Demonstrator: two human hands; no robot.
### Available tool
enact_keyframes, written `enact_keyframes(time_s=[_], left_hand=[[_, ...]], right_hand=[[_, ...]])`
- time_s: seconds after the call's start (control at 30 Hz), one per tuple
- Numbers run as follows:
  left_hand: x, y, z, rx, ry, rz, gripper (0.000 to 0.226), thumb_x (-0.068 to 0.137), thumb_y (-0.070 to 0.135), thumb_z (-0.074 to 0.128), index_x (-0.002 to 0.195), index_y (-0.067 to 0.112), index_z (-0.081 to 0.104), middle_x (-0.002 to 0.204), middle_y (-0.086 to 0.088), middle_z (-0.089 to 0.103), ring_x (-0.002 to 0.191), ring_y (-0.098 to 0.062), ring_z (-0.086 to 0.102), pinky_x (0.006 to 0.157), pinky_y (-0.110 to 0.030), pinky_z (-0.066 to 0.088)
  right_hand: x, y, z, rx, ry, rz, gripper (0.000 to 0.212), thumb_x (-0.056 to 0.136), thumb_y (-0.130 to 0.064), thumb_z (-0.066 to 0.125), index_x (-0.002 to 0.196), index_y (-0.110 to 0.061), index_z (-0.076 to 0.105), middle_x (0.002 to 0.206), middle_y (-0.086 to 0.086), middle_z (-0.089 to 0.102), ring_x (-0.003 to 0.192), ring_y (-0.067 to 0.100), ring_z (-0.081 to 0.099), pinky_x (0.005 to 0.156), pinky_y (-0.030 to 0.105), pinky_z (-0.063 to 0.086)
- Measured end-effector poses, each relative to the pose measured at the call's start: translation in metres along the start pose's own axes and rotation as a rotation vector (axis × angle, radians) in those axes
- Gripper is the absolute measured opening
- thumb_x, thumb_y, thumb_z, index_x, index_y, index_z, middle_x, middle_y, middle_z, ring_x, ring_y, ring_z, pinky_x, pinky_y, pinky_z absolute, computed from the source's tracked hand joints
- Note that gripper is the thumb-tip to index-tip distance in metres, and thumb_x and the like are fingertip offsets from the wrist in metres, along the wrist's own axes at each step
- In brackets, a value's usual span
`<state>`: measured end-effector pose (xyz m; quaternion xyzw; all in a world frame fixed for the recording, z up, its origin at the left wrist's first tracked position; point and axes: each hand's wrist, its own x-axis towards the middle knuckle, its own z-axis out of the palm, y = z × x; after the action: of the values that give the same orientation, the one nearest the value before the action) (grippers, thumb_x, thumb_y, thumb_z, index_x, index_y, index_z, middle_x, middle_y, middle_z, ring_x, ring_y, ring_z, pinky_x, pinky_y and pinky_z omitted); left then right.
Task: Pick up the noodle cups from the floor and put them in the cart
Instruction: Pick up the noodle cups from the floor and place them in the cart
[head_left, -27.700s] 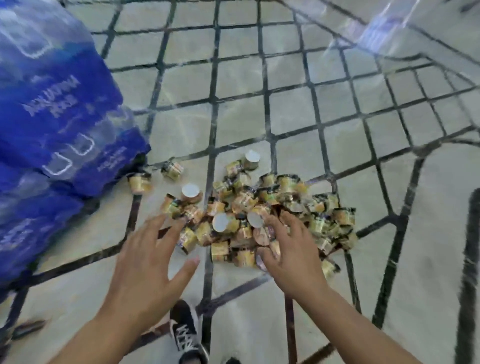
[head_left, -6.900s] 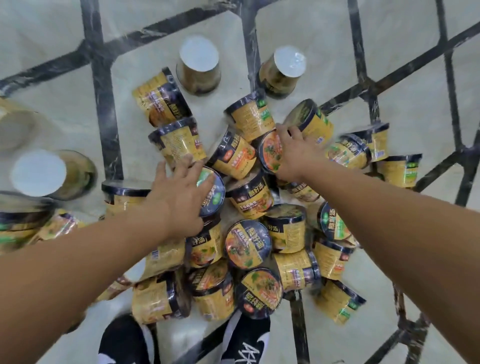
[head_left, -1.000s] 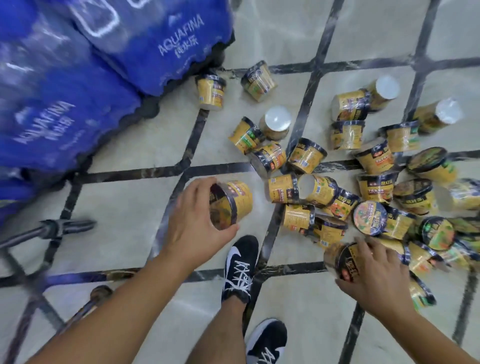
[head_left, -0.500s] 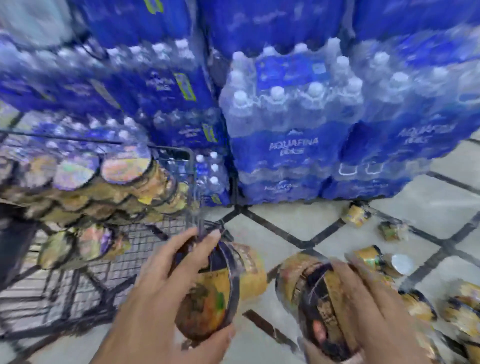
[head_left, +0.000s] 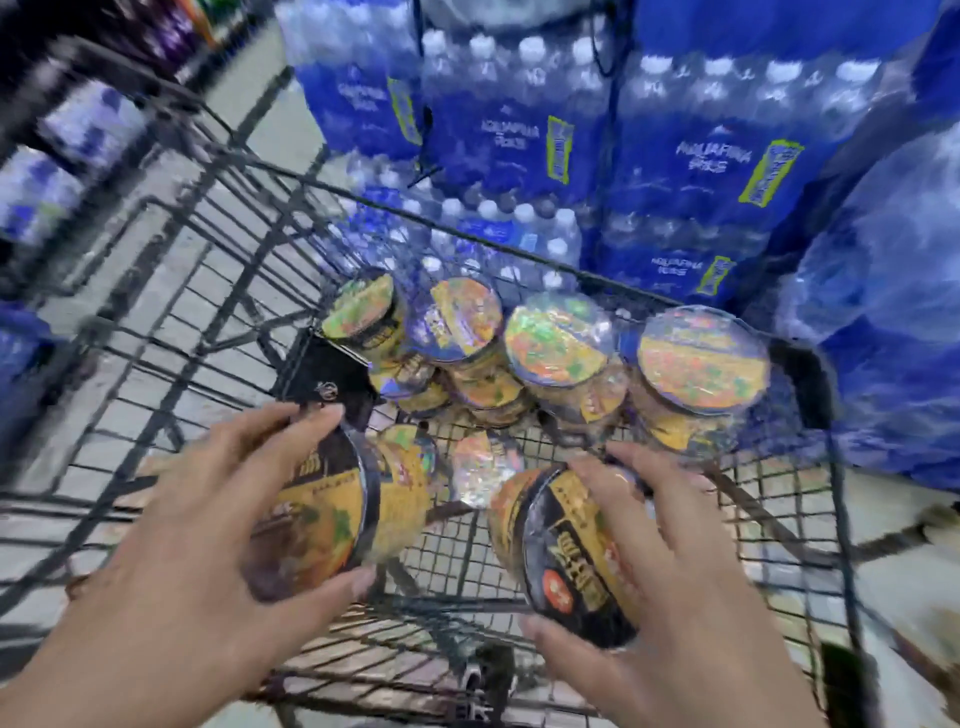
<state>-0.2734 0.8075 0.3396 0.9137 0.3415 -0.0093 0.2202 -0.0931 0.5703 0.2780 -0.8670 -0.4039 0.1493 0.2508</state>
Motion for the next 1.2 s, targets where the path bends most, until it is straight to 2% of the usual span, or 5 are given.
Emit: enact_keyframes(time_s=[0.2, 0.43, 0.63, 0.93, 1.2], left_hand=[[0.038, -0.070, 0.031, 0.286, -0.359, 0.078, 0.109, 0.072, 0.085, 0.063, 0.155, 0.056, -0.003, 0.164, 0.012, 0.002, 0.154, -0.015, 0.009, 0.124, -0.040, 0.031], [0.075, -0.103, 0.115, 0.484, -0.636, 0.373, 0.096, 0.082, 0.060, 0.070, 0.153, 0.034, 0.011, 0.153, -0.012, 0.025, 0.138, -0.036, 0.032, 0.104, -0.055, 0.049], [0.076, -0.126, 0.175, 0.695, -0.830, 0.462, 0.108, 0.083, 0.043, 0.081, 0.154, 0.026, 0.001, 0.163, -0.020, 0.016, 0.145, -0.047, 0.027, 0.113, -0.063, 0.038], [0.091, -0.151, 0.203, 0.814, -0.808, 0.549, 0.095, 0.084, 0.030, 0.079, 0.153, 0.026, 0.014, 0.163, -0.017, 0.020, 0.146, -0.043, 0.029, 0.113, -0.062, 0.037], [0.103, -0.103, 0.151, 0.614, -0.636, 0.551, 0.068, 0.091, 0.050, 0.054, 0.151, 0.027, 0.032, 0.158, -0.010, 0.038, 0.145, -0.033, 0.042, 0.109, -0.051, 0.048]], right_hand=[[0.059, -0.032, 0.079, -0.158, -0.305, -0.043, 0.106, 0.067, -0.085, 0.059, 0.157, -0.046, 0.021, 0.157, -0.005, 0.026, 0.135, 0.034, 0.045, 0.107, 0.054, 0.050], [0.079, -0.027, 0.142, -0.351, -0.652, -0.134, 0.104, 0.086, -0.070, 0.066, 0.163, -0.039, 0.003, 0.169, 0.001, 0.004, 0.154, 0.035, 0.014, 0.122, 0.053, 0.030], [0.076, -0.003, 0.195, -0.460, -0.758, -0.347, 0.104, 0.086, -0.047, 0.077, 0.162, -0.026, 0.009, 0.168, 0.013, 0.013, 0.156, 0.043, 0.013, 0.118, 0.065, 0.032], [0.074, 0.023, 0.234, -0.618, -0.767, -0.566, 0.107, 0.085, -0.016, 0.076, 0.164, -0.021, 0.006, 0.172, 0.015, 0.003, 0.159, 0.043, 0.003, 0.125, 0.068, 0.004], [0.069, 0.019, 0.172, -0.364, -0.547, -0.349, 0.092, 0.088, -0.043, 0.077, 0.160, -0.028, 0.021, 0.173, 0.010, 0.012, 0.159, 0.037, 0.012, 0.127, 0.064, 0.012]])
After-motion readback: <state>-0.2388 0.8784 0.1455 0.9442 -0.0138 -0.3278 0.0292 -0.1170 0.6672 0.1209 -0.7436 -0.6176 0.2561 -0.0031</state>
